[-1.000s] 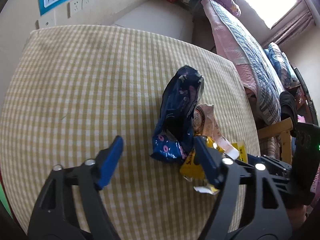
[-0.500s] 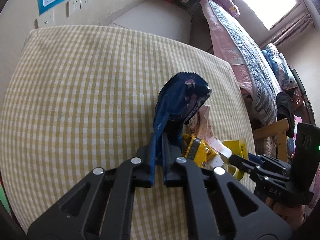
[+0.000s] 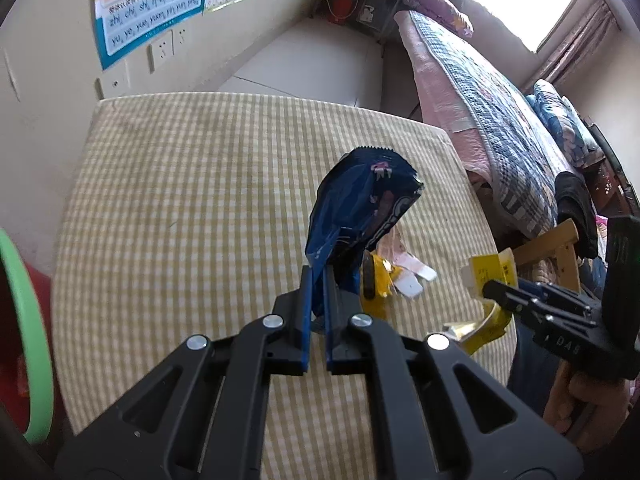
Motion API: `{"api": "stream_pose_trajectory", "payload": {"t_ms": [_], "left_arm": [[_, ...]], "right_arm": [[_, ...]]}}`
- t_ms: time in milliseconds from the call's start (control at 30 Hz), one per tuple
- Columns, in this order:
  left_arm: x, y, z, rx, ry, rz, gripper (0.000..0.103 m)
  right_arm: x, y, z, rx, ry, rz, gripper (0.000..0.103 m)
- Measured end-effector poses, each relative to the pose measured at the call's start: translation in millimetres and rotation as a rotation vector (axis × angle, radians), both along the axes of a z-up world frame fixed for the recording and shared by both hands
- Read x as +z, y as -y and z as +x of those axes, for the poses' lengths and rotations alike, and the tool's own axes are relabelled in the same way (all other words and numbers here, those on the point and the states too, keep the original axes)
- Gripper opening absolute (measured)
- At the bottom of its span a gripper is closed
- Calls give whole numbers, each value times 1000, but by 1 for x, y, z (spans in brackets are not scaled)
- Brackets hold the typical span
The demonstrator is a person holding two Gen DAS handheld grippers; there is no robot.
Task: Collect trash
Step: 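Carry the blue bag and yellow wrapper over the red bin and open both tools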
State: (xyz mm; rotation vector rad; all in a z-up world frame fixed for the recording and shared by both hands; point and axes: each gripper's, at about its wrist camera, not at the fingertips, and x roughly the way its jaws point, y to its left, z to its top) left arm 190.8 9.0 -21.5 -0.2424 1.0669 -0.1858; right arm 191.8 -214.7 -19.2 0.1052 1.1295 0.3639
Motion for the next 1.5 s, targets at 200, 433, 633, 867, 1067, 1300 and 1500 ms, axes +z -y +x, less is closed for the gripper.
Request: {"api": "stream_pose_trajectory", "payload": {"t_ms": [200, 433, 633, 867, 1067, 1300, 1500], "left_arm": [[16, -1, -29, 18, 26, 15, 4], [30, -10, -62, 56, 56, 16, 4], [39, -23, -84, 88, 77, 15, 4], [48, -43, -105, 137, 101, 10, 4], [51, -70, -122, 197, 111, 13, 4], [53, -110, -139, 278, 118, 22, 4], [58, -152, -156, 362, 126, 33, 4]], "right_arm": [[16, -7, -18, 25, 44, -2, 30], [30, -14, -43, 54, 86, -28, 30], [39, -27, -56, 85, 108, -36, 30], [50, -56, -65, 147, 135, -44, 30], [56, -93, -67, 213, 150, -44, 30], [58, -143, -68, 305, 165, -34, 30], [59, -187, -67, 384, 176, -24, 30]]}}
